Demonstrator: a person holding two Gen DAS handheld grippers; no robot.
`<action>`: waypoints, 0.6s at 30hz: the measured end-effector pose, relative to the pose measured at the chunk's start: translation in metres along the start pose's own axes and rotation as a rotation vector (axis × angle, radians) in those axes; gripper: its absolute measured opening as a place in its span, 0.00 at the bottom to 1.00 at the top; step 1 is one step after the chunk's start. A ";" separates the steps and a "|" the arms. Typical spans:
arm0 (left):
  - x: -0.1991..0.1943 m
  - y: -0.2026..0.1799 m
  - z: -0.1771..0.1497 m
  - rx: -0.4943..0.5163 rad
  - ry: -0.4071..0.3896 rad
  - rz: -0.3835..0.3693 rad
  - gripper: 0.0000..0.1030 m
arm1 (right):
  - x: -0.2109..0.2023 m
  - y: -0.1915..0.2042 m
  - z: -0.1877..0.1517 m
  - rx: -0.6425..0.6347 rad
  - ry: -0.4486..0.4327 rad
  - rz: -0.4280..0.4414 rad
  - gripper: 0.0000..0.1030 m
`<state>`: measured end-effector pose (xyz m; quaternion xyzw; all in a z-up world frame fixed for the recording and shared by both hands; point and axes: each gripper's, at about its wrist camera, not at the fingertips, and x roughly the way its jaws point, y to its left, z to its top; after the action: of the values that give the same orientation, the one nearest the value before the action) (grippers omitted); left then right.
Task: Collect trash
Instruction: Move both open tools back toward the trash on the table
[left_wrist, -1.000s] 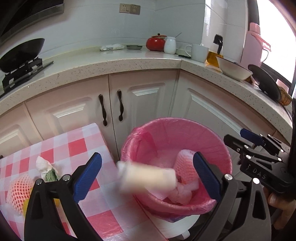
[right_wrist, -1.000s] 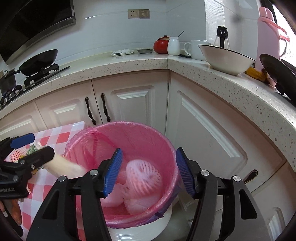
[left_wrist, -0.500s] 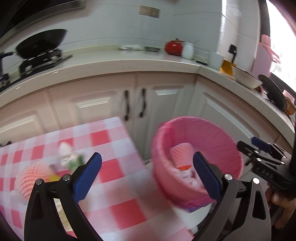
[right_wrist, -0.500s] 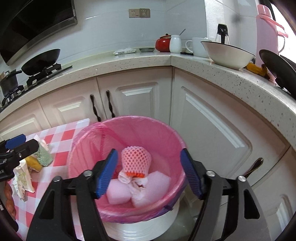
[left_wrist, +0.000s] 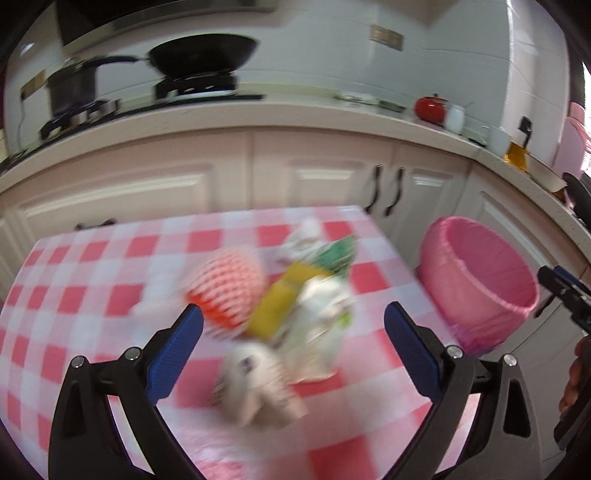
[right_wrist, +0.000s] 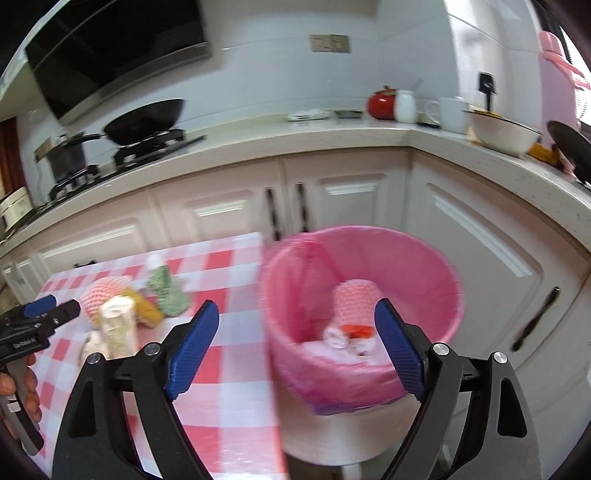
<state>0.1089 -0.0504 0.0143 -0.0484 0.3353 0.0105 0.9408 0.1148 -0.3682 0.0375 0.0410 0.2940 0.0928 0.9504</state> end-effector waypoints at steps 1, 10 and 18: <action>-0.003 0.008 -0.004 -0.011 0.004 0.008 0.92 | 0.000 0.005 -0.002 0.006 0.002 0.013 0.80; -0.007 0.062 -0.037 -0.077 0.053 0.044 0.90 | 0.014 0.062 -0.025 -0.009 0.057 0.102 0.80; 0.009 0.060 -0.047 -0.095 0.096 0.005 0.88 | 0.025 0.085 -0.031 -0.030 0.090 0.126 0.80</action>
<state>0.0828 0.0047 -0.0325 -0.0927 0.3792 0.0265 0.9203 0.1043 -0.2792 0.0094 0.0407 0.3319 0.1586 0.9290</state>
